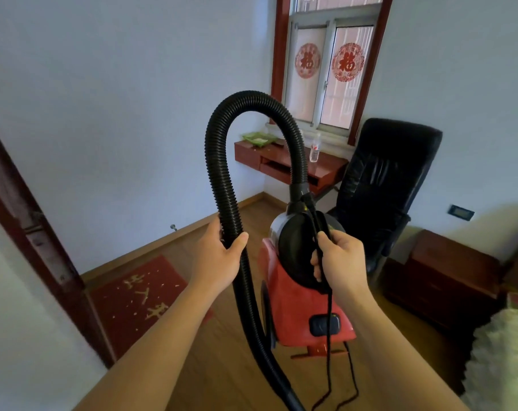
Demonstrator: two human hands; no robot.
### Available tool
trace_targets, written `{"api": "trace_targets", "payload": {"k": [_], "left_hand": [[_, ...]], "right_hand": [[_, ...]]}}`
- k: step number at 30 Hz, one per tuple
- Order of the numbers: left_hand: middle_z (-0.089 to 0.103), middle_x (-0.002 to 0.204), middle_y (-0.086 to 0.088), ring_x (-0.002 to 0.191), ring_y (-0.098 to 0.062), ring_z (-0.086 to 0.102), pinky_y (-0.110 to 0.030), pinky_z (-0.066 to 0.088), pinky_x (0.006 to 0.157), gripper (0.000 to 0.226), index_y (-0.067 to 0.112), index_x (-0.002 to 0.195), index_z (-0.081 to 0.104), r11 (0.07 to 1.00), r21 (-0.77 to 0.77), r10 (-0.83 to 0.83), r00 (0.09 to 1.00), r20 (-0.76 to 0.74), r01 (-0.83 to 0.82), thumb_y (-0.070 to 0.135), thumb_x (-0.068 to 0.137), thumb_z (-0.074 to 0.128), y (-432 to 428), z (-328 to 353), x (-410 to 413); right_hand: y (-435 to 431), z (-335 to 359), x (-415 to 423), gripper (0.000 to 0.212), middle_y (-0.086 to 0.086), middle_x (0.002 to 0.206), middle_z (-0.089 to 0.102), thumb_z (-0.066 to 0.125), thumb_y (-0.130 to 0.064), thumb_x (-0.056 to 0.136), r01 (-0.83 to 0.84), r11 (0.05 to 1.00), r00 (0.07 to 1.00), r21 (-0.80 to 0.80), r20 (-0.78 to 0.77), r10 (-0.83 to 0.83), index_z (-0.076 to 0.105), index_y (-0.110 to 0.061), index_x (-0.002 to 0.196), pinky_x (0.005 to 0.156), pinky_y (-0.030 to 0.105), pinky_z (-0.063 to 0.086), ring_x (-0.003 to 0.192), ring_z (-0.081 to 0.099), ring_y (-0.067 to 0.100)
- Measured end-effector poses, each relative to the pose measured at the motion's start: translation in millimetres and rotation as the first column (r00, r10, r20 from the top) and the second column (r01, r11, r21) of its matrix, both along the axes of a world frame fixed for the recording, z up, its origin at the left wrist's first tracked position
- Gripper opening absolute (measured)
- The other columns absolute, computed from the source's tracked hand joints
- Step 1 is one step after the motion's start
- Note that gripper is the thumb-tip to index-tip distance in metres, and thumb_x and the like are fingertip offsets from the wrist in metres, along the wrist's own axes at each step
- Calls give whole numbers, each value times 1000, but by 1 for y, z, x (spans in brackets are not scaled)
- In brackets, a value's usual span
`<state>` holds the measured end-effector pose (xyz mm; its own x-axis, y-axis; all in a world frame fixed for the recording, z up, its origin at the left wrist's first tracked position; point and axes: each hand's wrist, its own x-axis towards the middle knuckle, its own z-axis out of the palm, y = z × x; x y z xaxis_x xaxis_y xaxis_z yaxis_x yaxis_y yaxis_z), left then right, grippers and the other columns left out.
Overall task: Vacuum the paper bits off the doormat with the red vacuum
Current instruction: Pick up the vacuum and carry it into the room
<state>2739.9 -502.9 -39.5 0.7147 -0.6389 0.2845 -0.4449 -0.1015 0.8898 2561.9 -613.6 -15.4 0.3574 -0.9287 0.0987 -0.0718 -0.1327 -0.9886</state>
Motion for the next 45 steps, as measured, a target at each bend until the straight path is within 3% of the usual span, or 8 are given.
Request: {"api": "trace_targets", "payload": {"k": [7,11,16,24,29,37,42,45], "left_hand": [[66,109,10,100,-7,66,-19,51,76,24,33,118,53,1000,-20,16,998,-57,-17,32,97,66,-84,-13,51],[67,106,11,96,-7,66,-15,49,70,24,37,116,52,999,-36,14,997,-71,-16,31,97,65,-140,-23,95],[68,105,11,96,-10,68,-29,58,81,28,40,117,51,998,-55,15,996,-89,-20,31,96,67,-215,-30,153],[68,107,10,98,-13,69,-36,62,83,29,38,120,51,999,-30,27,996,-81,-30,33,96,67,-293,-33,228],[67,107,11,97,-11,69,-20,56,73,33,32,125,52,997,-5,72,992,-103,-73,32,96,67,-330,-39,253],[71,94,11,81,-4,69,-17,51,67,25,29,116,60,961,40,276,959,-68,-273,28,93,70,-410,-53,283],[72,88,7,79,-11,70,-38,58,75,19,28,107,64,908,35,419,901,-111,-418,25,90,73,-470,-63,291],[72,86,6,77,-12,70,-43,59,75,20,29,107,63,873,46,488,866,-109,-486,24,91,73,-498,-65,294]], "right_hand": [[-93,-15,55,32,9,55,57,48,-16,103,-24,1000,999,-20,-33,23,61,6,84,43,30,39,41,47,24],[-148,-26,99,30,8,54,56,49,-16,103,-35,999,999,-4,-36,35,63,0,82,43,30,39,41,46,23],[-213,-30,157,29,8,54,56,48,-15,103,-44,998,999,34,-23,45,64,-5,80,41,28,37,41,45,22],[-293,-22,227,28,7,54,56,46,-14,103,-59,997,998,48,-18,60,64,-7,81,42,29,39,42,46,22],[-345,-31,264,31,7,53,56,47,-13,102,-99,994,995,56,-24,100,63,-12,76,43,27,39,41,46,22],[-449,-54,316,29,8,55,55,47,-15,103,-279,951,959,133,-17,284,60,-1,82,44,32,40,42,46,23],[-515,-60,341,26,8,56,53,45,-15,105,-411,888,908,206,4,420,59,-4,85,40,29,38,40,43,21],[-550,-61,354,27,7,55,53,44,-14,106,-477,850,871,225,-7,491,59,-4,85,40,28,37,39,43,20]]}}
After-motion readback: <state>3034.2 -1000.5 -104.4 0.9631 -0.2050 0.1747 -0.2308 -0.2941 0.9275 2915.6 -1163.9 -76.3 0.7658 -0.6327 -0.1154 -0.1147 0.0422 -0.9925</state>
